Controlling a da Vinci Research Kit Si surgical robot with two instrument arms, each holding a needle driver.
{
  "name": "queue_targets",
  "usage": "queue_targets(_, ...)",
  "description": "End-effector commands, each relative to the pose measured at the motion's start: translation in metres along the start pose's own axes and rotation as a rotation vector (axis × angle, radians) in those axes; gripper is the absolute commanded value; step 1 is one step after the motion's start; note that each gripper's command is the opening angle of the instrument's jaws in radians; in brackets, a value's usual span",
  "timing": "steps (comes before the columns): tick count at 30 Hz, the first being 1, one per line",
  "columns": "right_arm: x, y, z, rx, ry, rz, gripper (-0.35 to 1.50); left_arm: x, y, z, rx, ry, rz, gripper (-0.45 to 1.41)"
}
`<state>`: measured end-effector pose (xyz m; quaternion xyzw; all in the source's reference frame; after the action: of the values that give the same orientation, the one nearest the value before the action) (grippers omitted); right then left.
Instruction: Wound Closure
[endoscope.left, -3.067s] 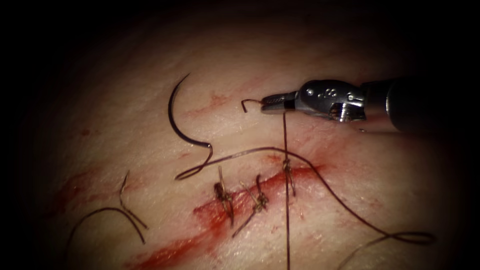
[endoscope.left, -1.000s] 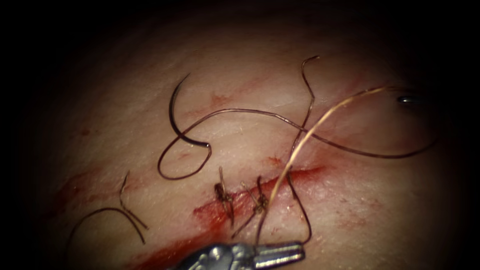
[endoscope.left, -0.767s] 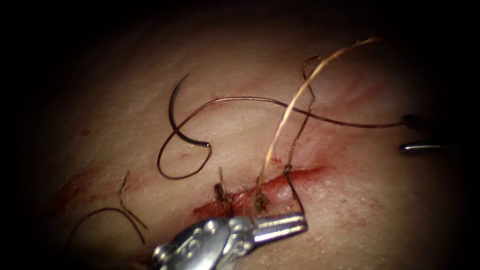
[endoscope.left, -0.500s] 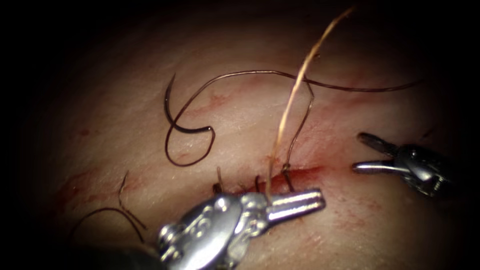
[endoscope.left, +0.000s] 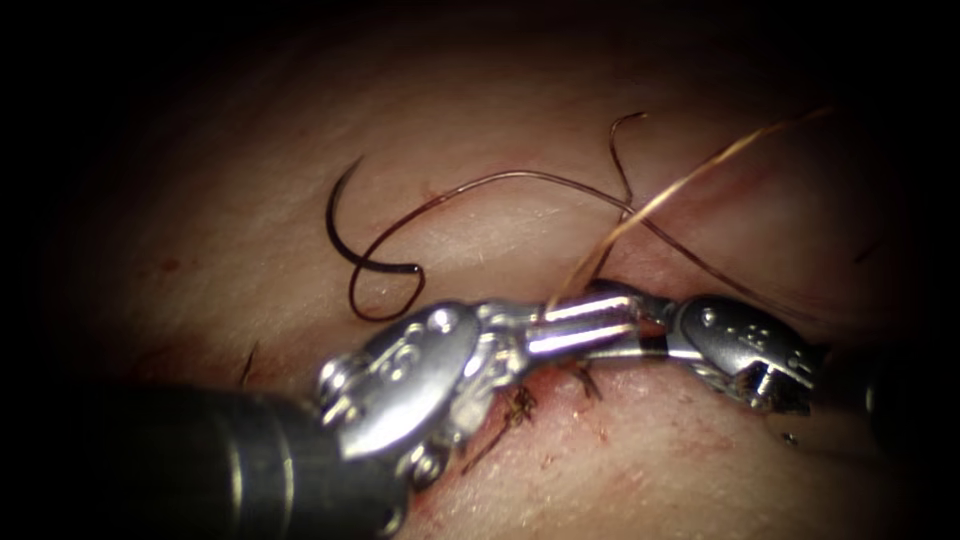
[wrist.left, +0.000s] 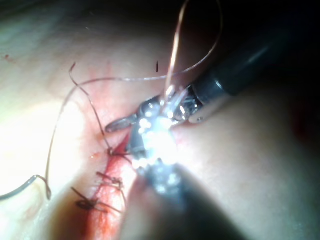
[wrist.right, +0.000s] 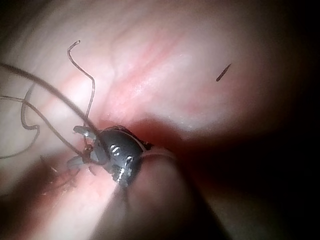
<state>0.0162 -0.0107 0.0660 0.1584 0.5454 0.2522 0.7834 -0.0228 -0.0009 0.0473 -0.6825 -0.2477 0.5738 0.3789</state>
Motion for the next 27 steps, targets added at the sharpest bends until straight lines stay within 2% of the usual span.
queue_targets(1,-0.0005,-0.0008,0.0009,0.006,0.003,0.002,1.43,-0.0007,-0.0002,0.0004,0.003,-0.019,-0.008,0.36)
queue_targets(2,-0.0005,-0.001,0.0009,0.007,0.003,0.002,1.43,-0.0007,-0.0001,0.0005,0.005,-0.034,-0.008,0.39)
queue_targets(6,-0.0003,-0.0019,0.0015,0.008,0.006,-0.005,1.43,-0.0008,0.0007,0.0003,0.02,-0.156,-0.005,0.73)
queue_targets(8,-0.0001,-0.0027,0.0021,0.016,0.008,-0.007,1.43,-0.0008,0.0016,-0.0006,0.022,-0.224,-0.003,0.74)
queue_targets(14,0.0002,-0.0034,0.0034,0.027,0.01,-0.013,1.43,-0.0006,0.0026,-0.0019,0.019,-0.284,-0.003,0.76)
queue_targets(15,0.0003,-0.0035,0.0038,0.027,0.011,-0.013,1.43,-0.0006,0.0026,-0.0023,0.019,-0.318,-0.002,0.76)
queue_targets(21,-0.0002,-0.004,0.0046,0.039,0.016,-0.023,1.43,-0.0003,0.0029,-0.0022,0.027,-0.421,-0.001,0.74)
queue_targets(24,-0.001,-0.004,0.005,0.044,0.007,-0.032,1.41,0.0007,0.0039,-0.0019,0.034,-0.481,-0.015,0.71)
queue_targets(27,-0.0015,-0.004,0.0053,0.043,-0.002,-0.036,1.41,0.0021,0.0048,-0.0014,0.031,-0.478,-0.016,0.69)
